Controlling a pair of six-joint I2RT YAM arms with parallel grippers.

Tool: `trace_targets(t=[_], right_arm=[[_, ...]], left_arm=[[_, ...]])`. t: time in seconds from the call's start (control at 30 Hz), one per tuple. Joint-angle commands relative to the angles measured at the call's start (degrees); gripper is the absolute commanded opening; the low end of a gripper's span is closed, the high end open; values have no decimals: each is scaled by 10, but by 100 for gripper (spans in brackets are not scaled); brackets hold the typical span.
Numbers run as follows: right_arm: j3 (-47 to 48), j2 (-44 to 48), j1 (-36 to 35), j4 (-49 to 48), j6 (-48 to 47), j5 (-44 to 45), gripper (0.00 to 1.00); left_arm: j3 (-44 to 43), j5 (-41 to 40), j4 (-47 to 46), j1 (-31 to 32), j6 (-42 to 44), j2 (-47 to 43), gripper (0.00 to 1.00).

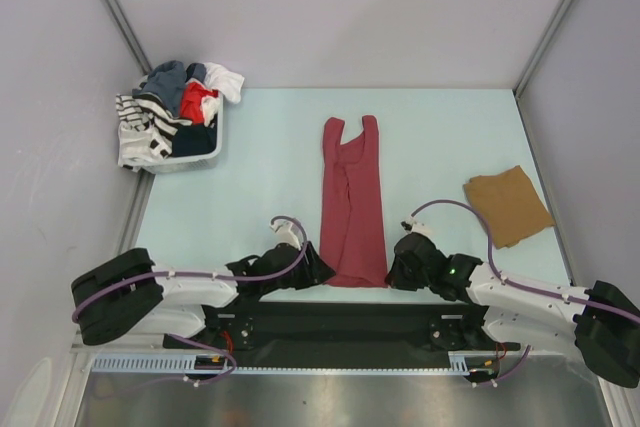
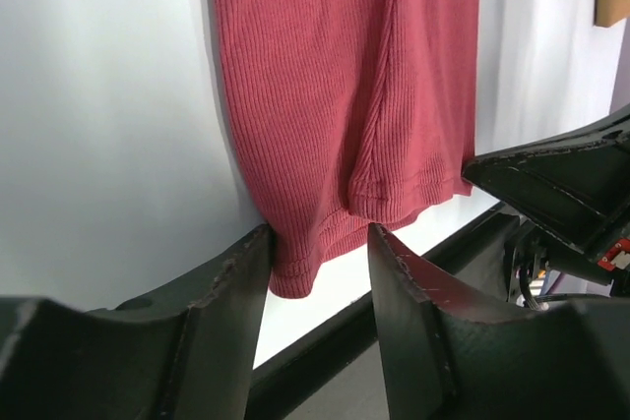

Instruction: Fold and stack the tank tops

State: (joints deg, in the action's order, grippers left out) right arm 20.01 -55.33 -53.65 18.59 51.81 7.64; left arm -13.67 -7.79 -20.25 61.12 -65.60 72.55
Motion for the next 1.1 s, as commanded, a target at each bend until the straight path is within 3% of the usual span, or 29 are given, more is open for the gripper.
trace_targets(t=[0.0,0.13,0.37,0.53,0.73,0.9,1.07], right_arm=[[21,-3,-4,4,-7,-3,4],[20,-4,-3,1,-10,-4,4],[21,-10,1,-6,-18,-9,4],[21,-15,5,-13,-22,-15,3],[19,-14,6,-15,-22,-18,4],[14,-9,6,-18,-21,-20,3],[9,-8,8,-18,-22,-20,3]], left_arm=[[28,-24,245,3,15,32,54],[11,-60,321,2,6,5,62],[-7,-100,413,2,-7,-50,64],[-15,-99,408,2,9,-42,47],[-39,-66,361,15,19,-2,50],[-58,-79,373,30,10,19,55],[-62,-72,353,40,15,36,50]])
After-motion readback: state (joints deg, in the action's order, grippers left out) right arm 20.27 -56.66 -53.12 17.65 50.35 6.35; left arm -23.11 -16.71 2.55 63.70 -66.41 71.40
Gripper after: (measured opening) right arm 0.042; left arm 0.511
